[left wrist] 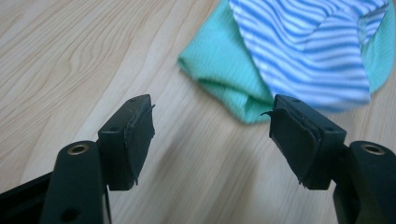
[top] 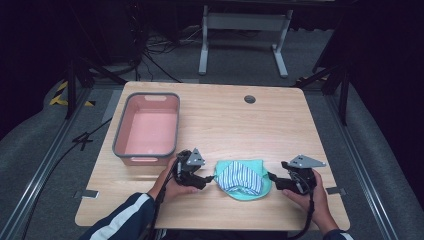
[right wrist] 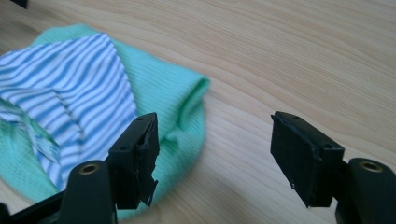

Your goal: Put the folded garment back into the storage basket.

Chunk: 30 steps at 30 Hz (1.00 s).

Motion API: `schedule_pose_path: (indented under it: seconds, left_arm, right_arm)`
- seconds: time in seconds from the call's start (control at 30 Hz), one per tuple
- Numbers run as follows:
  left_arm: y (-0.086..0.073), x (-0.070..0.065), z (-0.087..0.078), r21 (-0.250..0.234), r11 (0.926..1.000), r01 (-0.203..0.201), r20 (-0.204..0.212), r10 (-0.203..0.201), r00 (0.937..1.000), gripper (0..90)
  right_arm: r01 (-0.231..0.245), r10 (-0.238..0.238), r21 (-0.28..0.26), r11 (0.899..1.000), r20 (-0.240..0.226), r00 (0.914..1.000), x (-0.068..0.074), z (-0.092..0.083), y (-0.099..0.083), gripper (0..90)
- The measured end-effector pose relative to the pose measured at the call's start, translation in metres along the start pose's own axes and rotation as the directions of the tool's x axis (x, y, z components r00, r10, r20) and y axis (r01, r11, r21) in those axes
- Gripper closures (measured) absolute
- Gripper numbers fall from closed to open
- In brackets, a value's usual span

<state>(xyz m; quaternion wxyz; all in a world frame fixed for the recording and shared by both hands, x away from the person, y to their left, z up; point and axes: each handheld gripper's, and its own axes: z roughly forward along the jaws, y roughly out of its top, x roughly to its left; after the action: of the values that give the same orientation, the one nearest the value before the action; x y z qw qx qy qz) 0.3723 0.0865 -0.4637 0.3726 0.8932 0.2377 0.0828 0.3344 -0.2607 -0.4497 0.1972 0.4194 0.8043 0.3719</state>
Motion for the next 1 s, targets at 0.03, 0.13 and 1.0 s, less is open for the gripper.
schedule_pose_path:
  seconds: [0.03, 0.13, 1.0]
  left_arm:
    - [0.003, -0.001, 0.002, -0.002, 0.9999, -0.01, -0.003, 0.01, 0.9999, 30.8]
    - [0.011, -0.003, 0.009, -0.012, 0.9998, -0.013, -0.002, 0.013, 0.9999, 30.8]
    - [0.013, -0.01, 0.033, 0.033, 0.9987, -0.038, 0.065, 0.036, 0.9972, 36.5]
  right_arm:
    - [0.011, -0.011, 0.007, 1.0, -0.001, 0.9999, 0.004, 0.003, 0.002, 34.0]
    - [0.025, -0.024, 0.039, 0.999, -0.007, 0.9997, 0.01, 0.012, 0.004, 34.2]
    - [0.004, 0.008, 0.092, 0.996, -0.127, 0.9918, 0.02, 0.036, -0.002, 66.2]
